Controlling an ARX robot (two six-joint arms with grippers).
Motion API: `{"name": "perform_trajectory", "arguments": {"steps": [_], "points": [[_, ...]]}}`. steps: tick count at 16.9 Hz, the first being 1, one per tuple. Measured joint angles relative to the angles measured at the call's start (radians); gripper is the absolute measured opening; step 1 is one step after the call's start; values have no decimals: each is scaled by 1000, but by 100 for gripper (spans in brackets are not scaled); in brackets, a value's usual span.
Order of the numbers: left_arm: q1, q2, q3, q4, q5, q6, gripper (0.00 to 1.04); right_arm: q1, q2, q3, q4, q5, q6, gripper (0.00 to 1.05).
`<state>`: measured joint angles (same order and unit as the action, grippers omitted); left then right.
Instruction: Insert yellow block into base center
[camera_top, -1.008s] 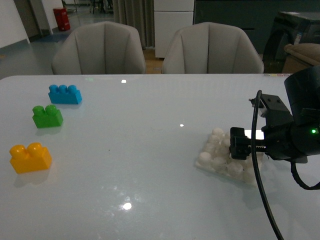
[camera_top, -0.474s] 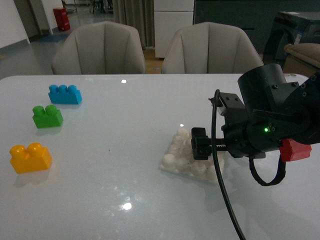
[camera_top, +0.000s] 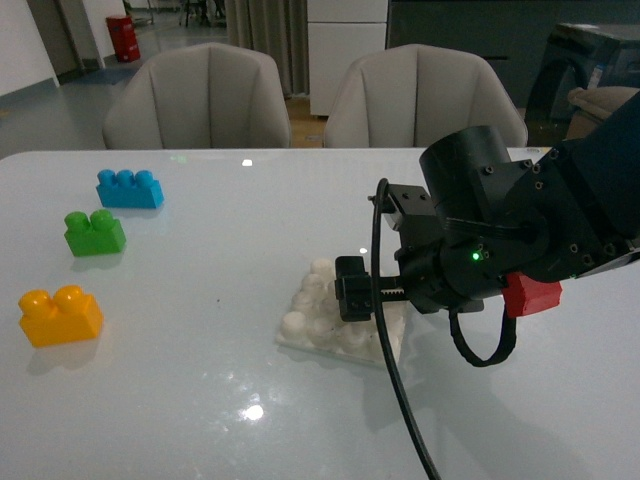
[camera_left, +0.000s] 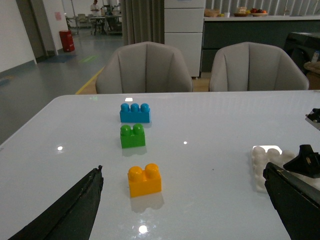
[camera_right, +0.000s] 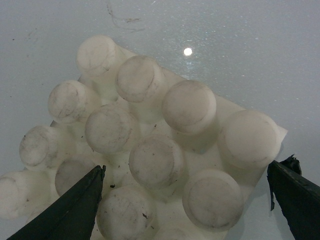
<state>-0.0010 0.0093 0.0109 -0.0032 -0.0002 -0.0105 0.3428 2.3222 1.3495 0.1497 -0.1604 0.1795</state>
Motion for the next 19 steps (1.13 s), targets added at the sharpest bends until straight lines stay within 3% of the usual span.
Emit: {"name": "perform_trajectory", "arguments": {"steps": [5,8,14,19], "points": [[0,0,0,0,0,0,98,45,34,69,-30,3,5,98],[0,0,0,0,0,0,98,45,12,25,29,-3,14,98],[0,0,0,0,0,0,98,-136,-392,-387,314,-43,159,98],[0,0,0,0,0,0,98,-240,-771,-732,426,-92,218,98]]}}
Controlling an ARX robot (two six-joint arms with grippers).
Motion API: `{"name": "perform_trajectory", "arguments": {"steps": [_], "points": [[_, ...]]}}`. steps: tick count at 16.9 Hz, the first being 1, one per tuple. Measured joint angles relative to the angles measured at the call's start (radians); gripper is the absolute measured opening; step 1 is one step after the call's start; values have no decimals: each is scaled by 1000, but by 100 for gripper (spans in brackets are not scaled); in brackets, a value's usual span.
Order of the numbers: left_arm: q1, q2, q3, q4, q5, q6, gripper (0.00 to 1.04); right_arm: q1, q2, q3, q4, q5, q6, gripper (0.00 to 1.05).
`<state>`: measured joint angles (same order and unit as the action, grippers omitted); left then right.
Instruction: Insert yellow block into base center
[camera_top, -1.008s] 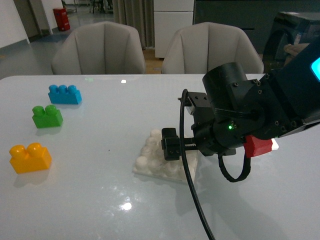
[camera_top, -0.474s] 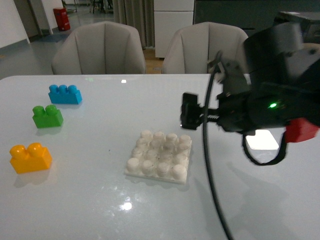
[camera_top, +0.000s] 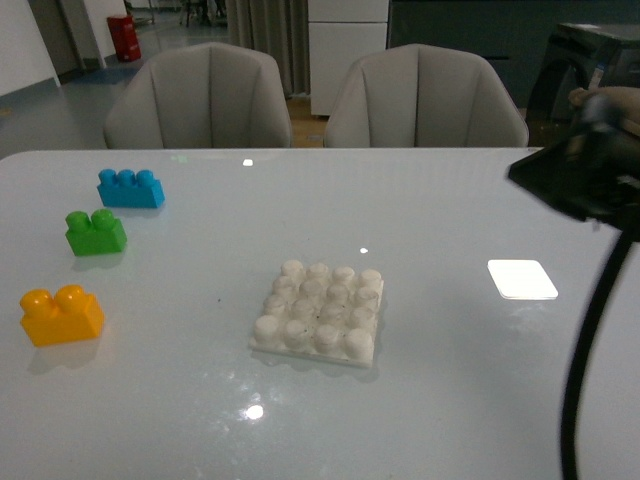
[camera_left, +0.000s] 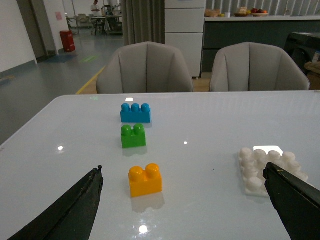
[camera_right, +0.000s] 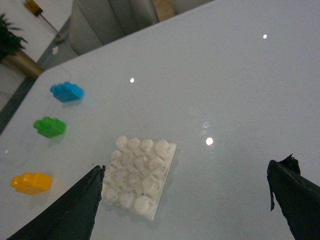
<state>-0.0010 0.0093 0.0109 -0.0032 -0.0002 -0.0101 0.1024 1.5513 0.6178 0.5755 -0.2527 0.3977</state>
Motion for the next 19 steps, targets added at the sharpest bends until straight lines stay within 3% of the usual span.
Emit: {"name": "perform_trajectory", "arguments": {"steps": [4,5,6,7,9,13,15,19], "points": [[0,0,0,0,0,0,98,-203,-531,-262,-209,-113,12,98],[0,0,0,0,0,0,98,-243,-667,-318,-165,-89,-26,95],[0,0,0,0,0,0,98,-275,-810,-387,-104,24,-147,82],[0,0,0,0,0,0,98,-295,-974,-463,-201,69,-270,67],[0,0,0,0,0,0,98,-287,-1191,-540,-346,67,-354,43],[0,0,0,0,0,0,98,-221,-1302,-563,-384,132,-385,4],[0,0,0,-1,-1,0,98,-109,-1336,-578,-406,238,-391,2],[0,0,0,0,0,0,98,-103,-1408,-606,-449,253,-393,2]]}}
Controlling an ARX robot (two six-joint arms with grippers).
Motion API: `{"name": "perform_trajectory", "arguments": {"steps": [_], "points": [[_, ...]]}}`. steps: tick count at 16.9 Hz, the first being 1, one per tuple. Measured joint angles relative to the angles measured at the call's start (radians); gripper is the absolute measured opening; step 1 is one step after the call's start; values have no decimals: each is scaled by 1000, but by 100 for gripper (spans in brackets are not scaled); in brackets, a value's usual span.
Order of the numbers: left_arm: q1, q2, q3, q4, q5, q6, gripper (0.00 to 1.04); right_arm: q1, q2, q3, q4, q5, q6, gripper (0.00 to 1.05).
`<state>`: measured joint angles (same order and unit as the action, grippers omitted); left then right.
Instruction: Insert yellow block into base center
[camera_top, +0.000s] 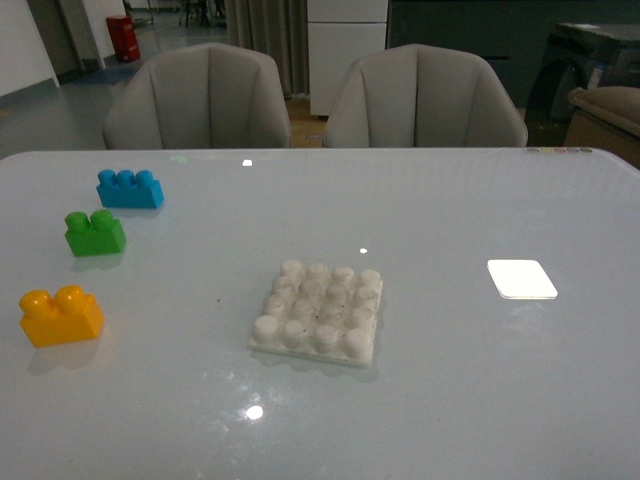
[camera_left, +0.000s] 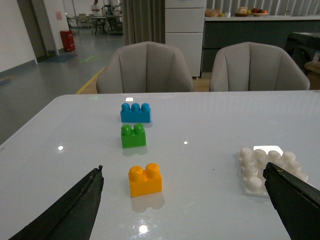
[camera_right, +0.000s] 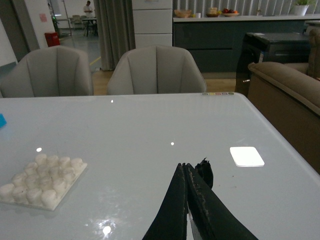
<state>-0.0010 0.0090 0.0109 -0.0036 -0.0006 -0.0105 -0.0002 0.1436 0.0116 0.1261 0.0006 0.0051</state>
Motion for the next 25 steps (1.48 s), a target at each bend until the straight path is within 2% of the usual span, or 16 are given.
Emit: {"name": "perform_trajectory", "arguments": {"steps": [1,10,15,16,19,23,25], "points": [[0,0,0,1,0,0,98,0,-91,0,-126,-1,0,2],[0,0,0,0,0,0,98,0,-139,0,-129,0,0,2],[0,0,0,1,0,0,98,0,-139,0,-129,0,-1,47],[0,0,0,0,0,0,98,0,-139,0,-129,0,-1,74],[0,0,0,0,0,0,98,0,-139,0,-129,0,-1,99],[-2,2,1,-12,-6,-2,98,0,-139,0,-129,0,-2,98],[-85,128,93,-244,-175,-61,98,0,-139,0,-130,0,-2,98]]}}
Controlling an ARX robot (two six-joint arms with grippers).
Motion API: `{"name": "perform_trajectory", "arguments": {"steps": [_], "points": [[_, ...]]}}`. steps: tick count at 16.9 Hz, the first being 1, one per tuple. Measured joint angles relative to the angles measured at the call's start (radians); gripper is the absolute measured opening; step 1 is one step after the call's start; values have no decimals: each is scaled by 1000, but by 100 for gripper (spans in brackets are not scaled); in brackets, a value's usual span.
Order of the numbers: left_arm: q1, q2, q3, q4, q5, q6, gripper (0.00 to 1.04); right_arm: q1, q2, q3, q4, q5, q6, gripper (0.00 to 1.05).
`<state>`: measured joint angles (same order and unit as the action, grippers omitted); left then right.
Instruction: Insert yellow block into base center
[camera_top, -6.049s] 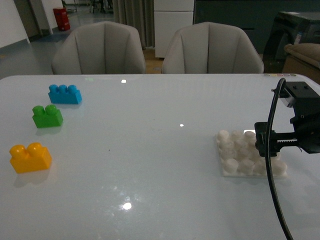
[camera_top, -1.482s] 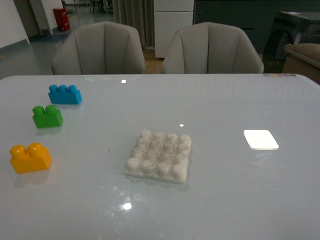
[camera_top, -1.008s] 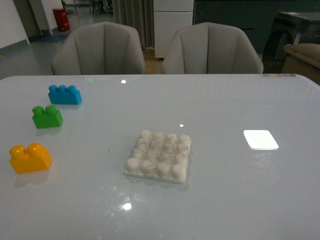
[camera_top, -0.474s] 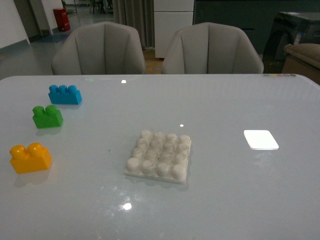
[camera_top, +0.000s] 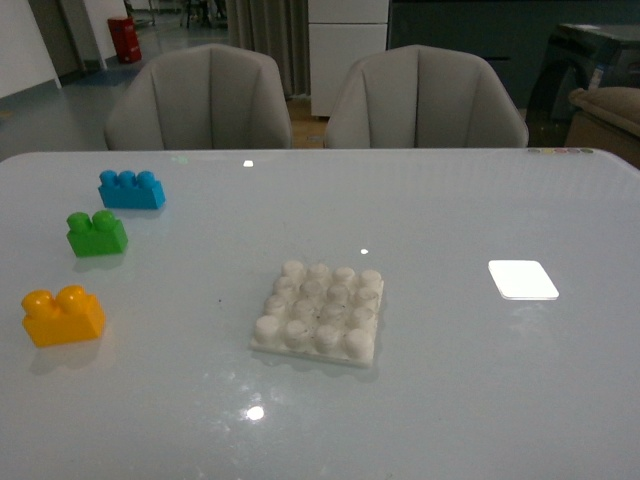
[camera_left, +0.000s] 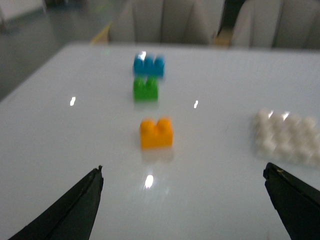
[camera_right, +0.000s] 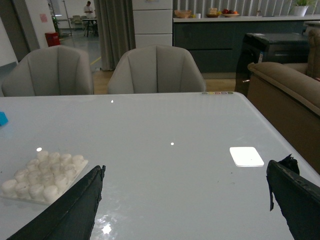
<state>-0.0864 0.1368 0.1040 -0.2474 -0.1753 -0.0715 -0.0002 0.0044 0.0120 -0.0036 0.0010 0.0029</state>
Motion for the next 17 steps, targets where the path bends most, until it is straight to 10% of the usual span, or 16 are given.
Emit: {"name": "perform_trajectory", "arguments": {"steps": [7,12,17], "points": [[-35,60,48,-6,-42,-63,98,0,0,0,0,-1,0,98],[192,611,83,514,246,2,98,0,0,0,0,-1,0,98],[156,1342,422,753,311,82,98,0,0,0,0,-1,0,98]]}}
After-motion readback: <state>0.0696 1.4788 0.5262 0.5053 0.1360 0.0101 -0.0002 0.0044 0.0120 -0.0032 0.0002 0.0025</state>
